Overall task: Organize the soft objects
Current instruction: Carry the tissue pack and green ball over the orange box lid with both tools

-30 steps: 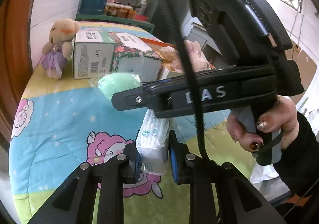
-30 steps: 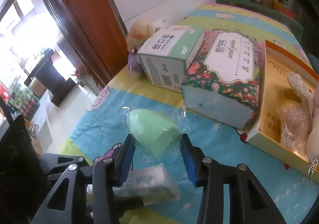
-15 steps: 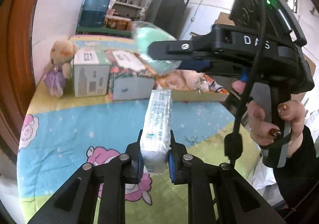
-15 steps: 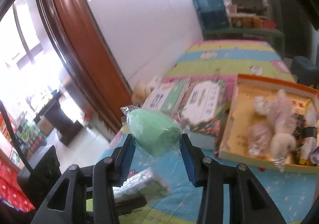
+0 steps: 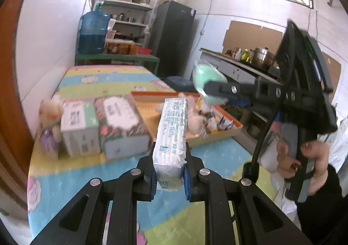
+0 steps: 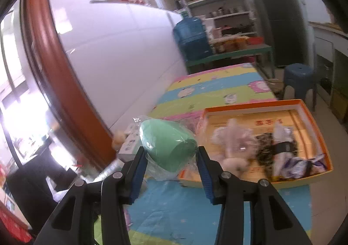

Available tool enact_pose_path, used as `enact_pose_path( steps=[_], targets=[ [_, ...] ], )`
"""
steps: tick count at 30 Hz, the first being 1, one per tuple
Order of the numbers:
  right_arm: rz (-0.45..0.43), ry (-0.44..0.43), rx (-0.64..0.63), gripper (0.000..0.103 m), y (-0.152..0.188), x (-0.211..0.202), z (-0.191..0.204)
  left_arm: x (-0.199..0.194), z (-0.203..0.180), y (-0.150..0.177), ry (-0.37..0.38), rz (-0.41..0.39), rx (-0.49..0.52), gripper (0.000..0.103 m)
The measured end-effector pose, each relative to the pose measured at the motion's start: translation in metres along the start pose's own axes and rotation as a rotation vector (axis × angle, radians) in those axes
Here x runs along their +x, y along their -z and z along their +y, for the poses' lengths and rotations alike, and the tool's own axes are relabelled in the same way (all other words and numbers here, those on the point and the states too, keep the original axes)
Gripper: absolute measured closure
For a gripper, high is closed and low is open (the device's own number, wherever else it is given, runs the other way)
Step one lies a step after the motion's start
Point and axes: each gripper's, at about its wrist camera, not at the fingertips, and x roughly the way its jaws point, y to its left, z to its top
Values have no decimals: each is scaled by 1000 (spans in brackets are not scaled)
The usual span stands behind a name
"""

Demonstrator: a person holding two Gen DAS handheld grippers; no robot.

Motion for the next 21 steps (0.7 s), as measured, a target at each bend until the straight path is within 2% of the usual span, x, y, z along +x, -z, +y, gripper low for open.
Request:
enact_pose_path(
  steps=[6, 14, 21],
  targets=[
    [-41, 55, 39, 57, -7, -15, -35, 16, -15, -28, -5, -25, 31, 84],
    [-82, 122, 55, 57, -19, -28, -74, 51, -22, -55, 0, -21, -5, 84],
    [-86, 177, 68, 57, -18, -28, -100, 89, -29, -67, 25, 3, -38, 84]
  ],
)
